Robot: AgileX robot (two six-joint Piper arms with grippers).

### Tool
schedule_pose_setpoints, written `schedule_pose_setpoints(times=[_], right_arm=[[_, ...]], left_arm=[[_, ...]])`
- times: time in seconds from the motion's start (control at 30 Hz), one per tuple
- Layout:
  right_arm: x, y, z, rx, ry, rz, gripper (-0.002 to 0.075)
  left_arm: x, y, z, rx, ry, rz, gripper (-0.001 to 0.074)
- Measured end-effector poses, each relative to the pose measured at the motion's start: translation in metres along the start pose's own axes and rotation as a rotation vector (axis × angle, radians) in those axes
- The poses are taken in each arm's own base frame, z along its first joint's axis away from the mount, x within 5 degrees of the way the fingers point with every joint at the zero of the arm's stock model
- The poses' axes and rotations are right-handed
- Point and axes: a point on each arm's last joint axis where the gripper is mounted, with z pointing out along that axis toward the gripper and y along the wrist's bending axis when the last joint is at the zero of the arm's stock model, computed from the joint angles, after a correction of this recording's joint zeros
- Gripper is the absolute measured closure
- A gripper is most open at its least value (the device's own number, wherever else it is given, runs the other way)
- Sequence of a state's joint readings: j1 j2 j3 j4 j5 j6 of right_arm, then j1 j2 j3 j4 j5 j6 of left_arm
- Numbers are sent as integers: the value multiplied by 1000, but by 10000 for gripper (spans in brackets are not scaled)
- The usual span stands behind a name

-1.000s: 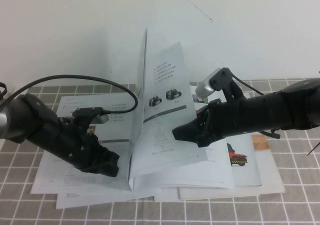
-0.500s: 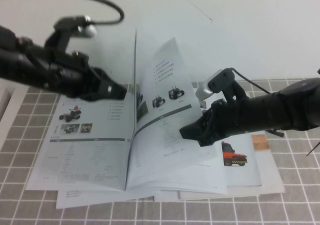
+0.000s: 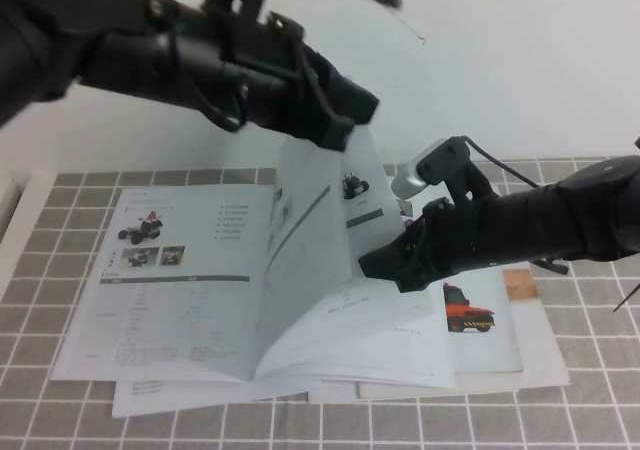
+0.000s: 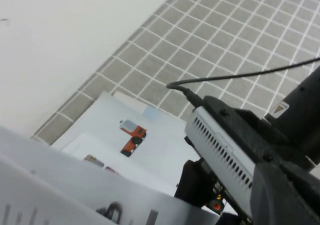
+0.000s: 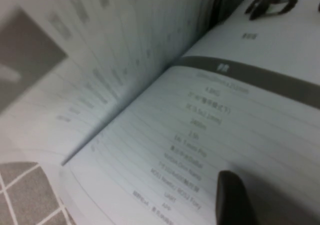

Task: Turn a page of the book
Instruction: Open the closed book

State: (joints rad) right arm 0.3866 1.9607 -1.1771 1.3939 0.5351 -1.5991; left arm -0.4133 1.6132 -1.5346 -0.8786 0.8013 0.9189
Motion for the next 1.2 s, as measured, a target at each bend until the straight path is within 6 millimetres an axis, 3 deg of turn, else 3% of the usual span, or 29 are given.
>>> schedule_pose_setpoints(times=[0.13, 0.33, 0.53, 0.7, 0.97, 1.2], right_arm=[[0, 1, 0, -9, 0, 0, 399], [9, -5, 5, 20, 32, 24, 399], [12, -3, 7, 2, 50, 2, 398], [2, 3, 1, -31, 13, -11, 398], [1, 3, 1, -31, 11, -22, 398], [1, 4, 1, -40, 11, -30, 398]], left_arm=[[12, -9, 46, 36, 52, 101, 738], [26, -4, 72, -23, 141, 91, 738], [31, 6, 83, -71, 149, 72, 738], [47, 16, 95, -116, 216, 122, 738], [15, 22, 81, -240, 52, 162, 738], [15, 38, 90, -334, -6, 161, 738]])
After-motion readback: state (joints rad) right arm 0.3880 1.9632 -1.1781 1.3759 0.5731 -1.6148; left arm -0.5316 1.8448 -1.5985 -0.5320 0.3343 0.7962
